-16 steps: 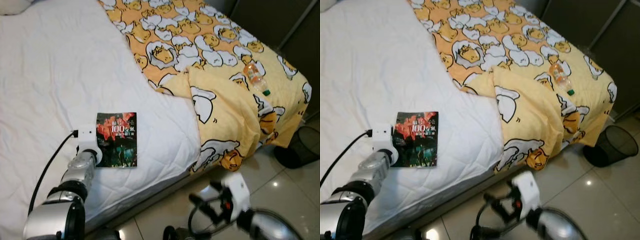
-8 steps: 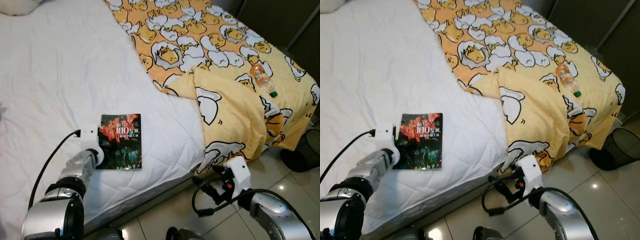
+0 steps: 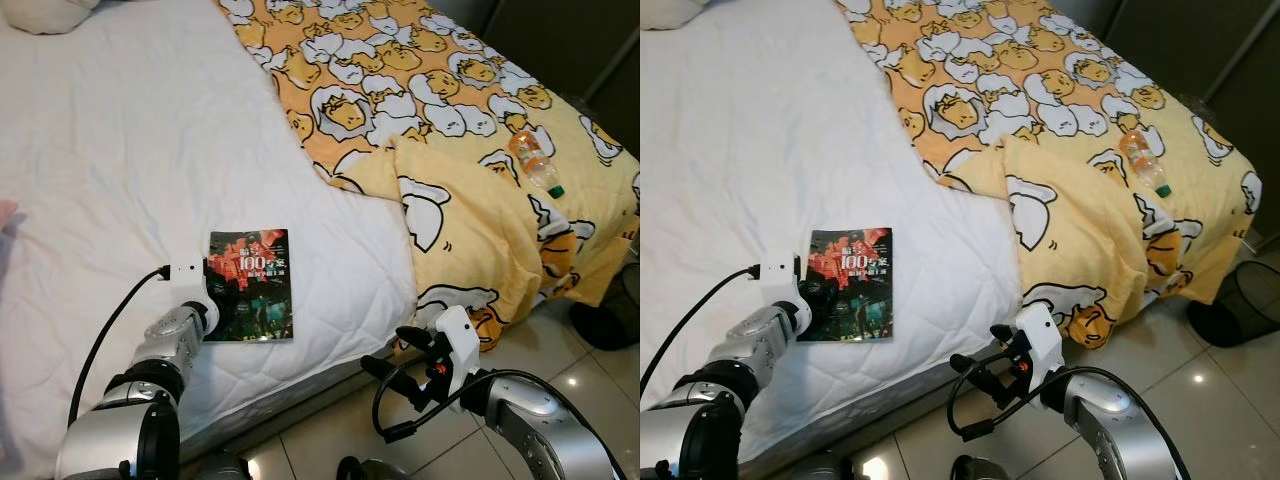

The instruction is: Clean up the room

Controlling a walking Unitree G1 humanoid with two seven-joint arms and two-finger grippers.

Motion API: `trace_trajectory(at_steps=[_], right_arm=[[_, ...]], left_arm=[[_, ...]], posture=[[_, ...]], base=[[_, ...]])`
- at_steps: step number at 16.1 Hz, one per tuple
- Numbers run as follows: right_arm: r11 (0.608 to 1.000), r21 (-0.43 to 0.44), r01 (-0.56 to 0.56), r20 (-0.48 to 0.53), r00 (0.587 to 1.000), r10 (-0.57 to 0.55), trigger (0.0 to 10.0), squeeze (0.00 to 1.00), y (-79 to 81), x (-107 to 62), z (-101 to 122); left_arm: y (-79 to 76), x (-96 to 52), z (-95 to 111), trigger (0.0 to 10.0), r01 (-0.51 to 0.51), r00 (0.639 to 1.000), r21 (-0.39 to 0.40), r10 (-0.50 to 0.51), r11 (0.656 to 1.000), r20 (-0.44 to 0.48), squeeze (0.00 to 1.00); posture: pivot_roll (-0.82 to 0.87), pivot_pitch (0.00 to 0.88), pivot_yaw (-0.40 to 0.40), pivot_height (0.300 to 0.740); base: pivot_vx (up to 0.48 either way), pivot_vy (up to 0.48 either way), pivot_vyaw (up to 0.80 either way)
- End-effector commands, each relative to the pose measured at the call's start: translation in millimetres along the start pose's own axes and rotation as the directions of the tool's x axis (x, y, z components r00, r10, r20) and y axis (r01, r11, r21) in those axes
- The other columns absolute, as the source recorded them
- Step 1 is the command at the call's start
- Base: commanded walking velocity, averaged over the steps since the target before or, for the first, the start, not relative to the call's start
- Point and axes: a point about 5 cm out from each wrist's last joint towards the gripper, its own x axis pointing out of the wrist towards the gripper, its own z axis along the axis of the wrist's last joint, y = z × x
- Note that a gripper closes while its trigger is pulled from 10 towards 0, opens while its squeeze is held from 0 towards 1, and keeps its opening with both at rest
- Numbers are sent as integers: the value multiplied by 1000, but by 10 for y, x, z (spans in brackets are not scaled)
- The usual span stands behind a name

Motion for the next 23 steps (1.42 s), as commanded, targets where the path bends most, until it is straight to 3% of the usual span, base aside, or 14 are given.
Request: trace_trajectory(at_steps=[1,3,8,11,12,13,17,19,22,23], right_arm=[[999,22,31,-2,1000,-31,10000,0,-54,-17,-7],[999,28,36,2,999,-36,10000,0,-59,-8,-3],[998,42,35,-2,999,-35,10000,0,-32,57,-45],[998,36,56,14,998,-57,10000,0,-87,85,-14],[995,41,86,30,996,-88,10000,0,-154,114,14],[989,61,135,76,987,-140,10000,0,-253,154,101],[973,132,189,168,963,-210,10000,0,-417,317,283],[967,150,204,214,949,-233,10000,0,-454,404,394],[958,188,218,278,924,-264,10000,0,-518,454,539],[953,204,222,295,915,-276,10000,0,-538,464,565]], left_arm=[[-171,-20,-338,0,30,994,-40,-34,999,-107,0],[-184,-19,-319,0,35,996,-33,-37,999,-76,0],[-245,-65,-501,0,79,992,42,-74,996,-103,0],[-217,-60,-409,0,69,997,45,-67,997,-31,0],[-292,-49,-335,0,90,995,17,-90,996,40,0],[-500,-40,-215,0,166,975,-24,-160,986,151,0],[-749,-19,136,0,224,934,-92,-186,970,306,0],[-806,-37,327,0,233,908,-74,-190,970,373,0],[-675,-144,552,0,143,865,-5,-123,990,487,0],[-612,-205,613,0,79,842,81,-110,994,528,0]], posture=[[-49,101,-110,740],[-40,82,-105,740],[-26,75,-103,740],[-15,54,-94,740],[9,12,-85,740],[29,0,-77,740],[94,0,-61,740],[116,0,-54,740],[139,0,-54,740],[146,0,-58,740]], base=[[0,0,0],[0,0,0],[0,0,0],[0,0,0],[0,0,0],[0,0,0],[0,0,0],[0,0,0],[0,0,0],[0,0,0]])
